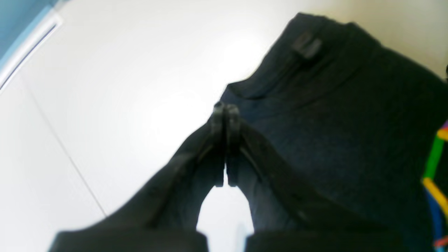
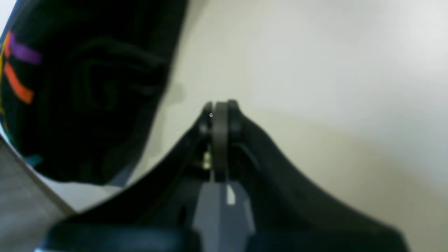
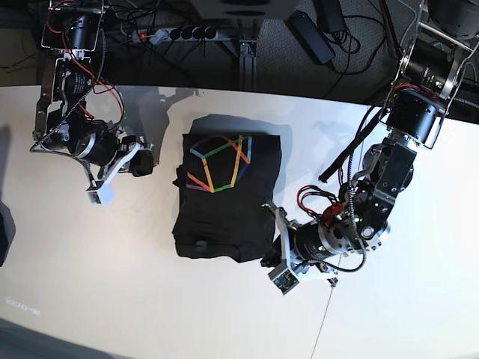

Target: Fold the T-shirt properly

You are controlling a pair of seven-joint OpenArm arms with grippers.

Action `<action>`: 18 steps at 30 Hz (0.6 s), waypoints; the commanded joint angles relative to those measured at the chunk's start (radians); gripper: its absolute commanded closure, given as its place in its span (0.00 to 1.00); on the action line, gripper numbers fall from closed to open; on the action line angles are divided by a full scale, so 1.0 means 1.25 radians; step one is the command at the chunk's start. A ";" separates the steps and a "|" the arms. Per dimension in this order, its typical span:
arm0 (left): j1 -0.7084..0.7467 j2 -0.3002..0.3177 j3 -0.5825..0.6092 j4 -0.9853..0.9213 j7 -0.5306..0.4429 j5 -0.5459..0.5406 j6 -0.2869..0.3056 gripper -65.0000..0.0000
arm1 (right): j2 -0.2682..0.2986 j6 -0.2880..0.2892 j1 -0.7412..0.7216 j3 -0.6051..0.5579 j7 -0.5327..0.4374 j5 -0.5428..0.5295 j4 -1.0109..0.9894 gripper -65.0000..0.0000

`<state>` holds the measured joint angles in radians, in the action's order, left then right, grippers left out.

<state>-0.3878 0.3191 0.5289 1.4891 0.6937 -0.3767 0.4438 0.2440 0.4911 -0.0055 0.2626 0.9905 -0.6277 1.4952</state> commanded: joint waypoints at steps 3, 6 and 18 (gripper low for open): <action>0.030 0.036 -0.065 0.067 0.011 -0.025 -0.013 1.00 | 0.009 0.011 -0.009 0.042 0.002 -0.015 0.015 1.00; 0.099 0.085 -0.124 0.148 0.012 -0.025 -0.013 1.00 | 0.009 0.012 0.002 0.088 0.017 -0.025 0.016 1.00; 0.414 0.229 -0.301 0.341 0.074 -0.090 -0.013 1.00 | 0.055 0.039 0.143 0.202 0.087 -0.168 0.055 1.00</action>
<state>0.1432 0.5911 0.1619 1.8969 0.8028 -0.4828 0.4274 0.2958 0.5007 0.1791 0.5064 1.1080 -0.8158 1.5448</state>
